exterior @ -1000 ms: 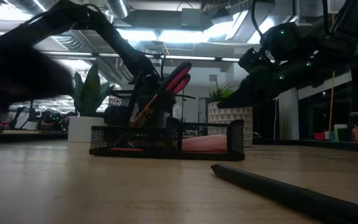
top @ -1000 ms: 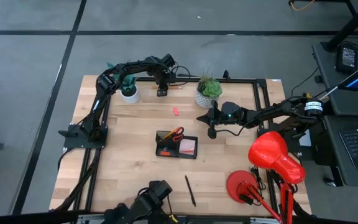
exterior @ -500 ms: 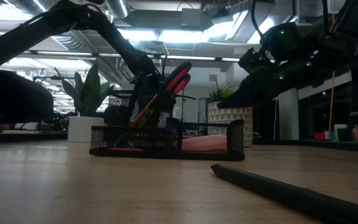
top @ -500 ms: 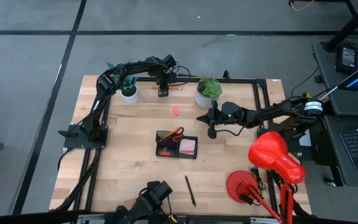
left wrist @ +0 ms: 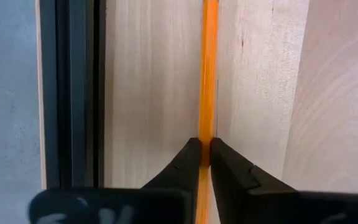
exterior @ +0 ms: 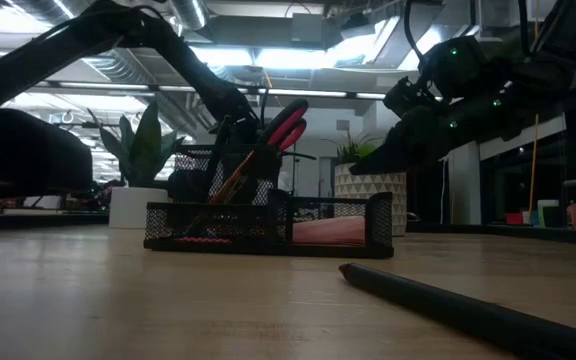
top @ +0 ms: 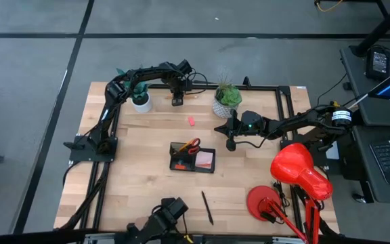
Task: Pick and place office supplies into organizer
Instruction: Put the orange pencil into the desk organizer
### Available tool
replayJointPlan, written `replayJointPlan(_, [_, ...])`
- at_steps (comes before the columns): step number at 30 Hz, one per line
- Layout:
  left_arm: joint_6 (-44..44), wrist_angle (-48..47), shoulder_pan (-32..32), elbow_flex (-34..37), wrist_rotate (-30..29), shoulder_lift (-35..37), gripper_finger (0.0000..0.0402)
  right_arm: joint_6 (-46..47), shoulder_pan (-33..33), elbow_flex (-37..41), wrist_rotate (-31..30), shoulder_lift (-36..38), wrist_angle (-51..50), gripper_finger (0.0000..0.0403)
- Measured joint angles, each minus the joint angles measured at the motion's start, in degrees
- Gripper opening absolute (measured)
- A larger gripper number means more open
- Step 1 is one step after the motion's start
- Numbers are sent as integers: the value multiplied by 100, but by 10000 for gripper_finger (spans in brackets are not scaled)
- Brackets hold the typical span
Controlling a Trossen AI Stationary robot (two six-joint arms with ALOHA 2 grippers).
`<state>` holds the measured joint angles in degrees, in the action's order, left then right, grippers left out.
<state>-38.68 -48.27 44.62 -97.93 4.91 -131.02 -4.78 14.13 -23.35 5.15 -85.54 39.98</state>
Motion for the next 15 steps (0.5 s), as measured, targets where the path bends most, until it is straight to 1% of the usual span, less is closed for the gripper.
replayJointPlan(3, [0,0,0,0,-7,2,9,0,0,0,0,0,-2,0])
replayJointPlan(15, [42,-43,-97,0,-127,7,7,10,-2,0,0,0,-11,0])
